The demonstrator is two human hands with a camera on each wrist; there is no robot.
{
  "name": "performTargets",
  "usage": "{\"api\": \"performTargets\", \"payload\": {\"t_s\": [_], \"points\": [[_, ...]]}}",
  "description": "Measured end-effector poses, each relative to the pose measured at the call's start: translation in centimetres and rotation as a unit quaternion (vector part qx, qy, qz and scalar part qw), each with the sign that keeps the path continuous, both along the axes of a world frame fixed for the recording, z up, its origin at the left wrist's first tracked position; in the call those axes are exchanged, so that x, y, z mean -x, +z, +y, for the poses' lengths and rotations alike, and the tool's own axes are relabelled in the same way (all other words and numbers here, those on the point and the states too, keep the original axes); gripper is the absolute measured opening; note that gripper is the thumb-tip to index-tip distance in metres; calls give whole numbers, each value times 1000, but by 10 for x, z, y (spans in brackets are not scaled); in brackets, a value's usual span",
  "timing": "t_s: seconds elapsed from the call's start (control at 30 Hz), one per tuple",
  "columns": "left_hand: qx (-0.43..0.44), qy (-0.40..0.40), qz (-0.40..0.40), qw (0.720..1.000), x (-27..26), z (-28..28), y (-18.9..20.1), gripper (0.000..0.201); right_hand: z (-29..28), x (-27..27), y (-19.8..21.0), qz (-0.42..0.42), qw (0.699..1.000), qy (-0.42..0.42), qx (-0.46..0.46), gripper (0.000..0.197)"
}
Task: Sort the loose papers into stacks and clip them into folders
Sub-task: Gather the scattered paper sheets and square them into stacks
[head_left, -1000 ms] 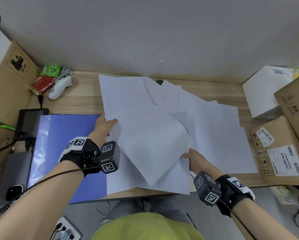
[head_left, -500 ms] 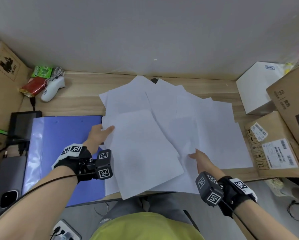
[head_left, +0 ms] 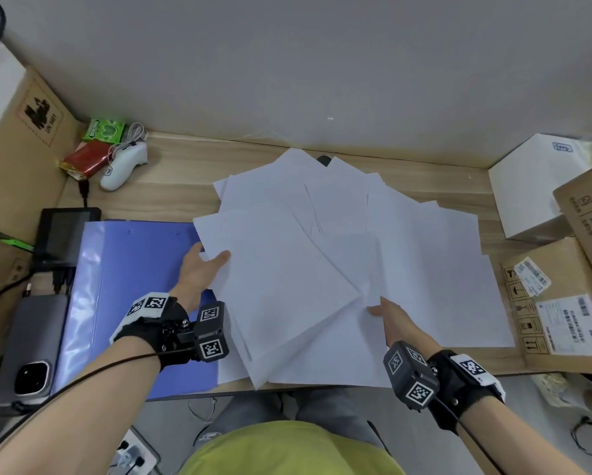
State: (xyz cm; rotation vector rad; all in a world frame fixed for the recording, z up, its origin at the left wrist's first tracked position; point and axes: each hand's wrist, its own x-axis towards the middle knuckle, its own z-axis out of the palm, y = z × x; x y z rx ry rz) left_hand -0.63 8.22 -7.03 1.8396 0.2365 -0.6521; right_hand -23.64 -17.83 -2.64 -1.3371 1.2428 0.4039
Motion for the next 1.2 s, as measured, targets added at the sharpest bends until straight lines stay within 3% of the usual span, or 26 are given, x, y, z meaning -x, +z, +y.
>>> {"api": "performTargets", "payload": {"t_s": [0.07,0.1,0.17,0.3,0.43,0.6,0.77,0.9,1.0,1.1,1.2], "points": [[8,-1,-12,1000,-7,5,6,16,1,-3,-1,3,1000,-27,1,20],[9,-3,-7,1000,-11,9,9,12,0,-5,-6,3,999,-32,15,32],[8,-6,5,1000,-17,18,9,13,4,-11,-7,8,1000,-19,22,47],[17,45,-13,999,-17,30,10,22,4,-22,-16,11,1000,-4,11,12],[21,113,-43,992,-22,44,10,24,8,-30,-14,-12,1000,-4,7,14],[32,34,14,999,-22,47,8,49,6,-37,-20,-22,999,4,-26,14],[64,-1,-52,997,-30,19,48,35,1,-42,-23,-25,999,11,-18,14],[169,-51,-71,982,-49,6,102,25,0,-45,-25,-15,1000,22,-11,12],[239,-43,-50,969,-53,12,116,21,2,-47,-21,-11,1000,14,-15,13],[195,-37,-29,980,-48,22,97,23,2,-48,-17,-14,999,32,-14,9],[98,-52,-13,994,-33,27,66,9,-2,-46,-16,-35,998,16,-40,21]]}}
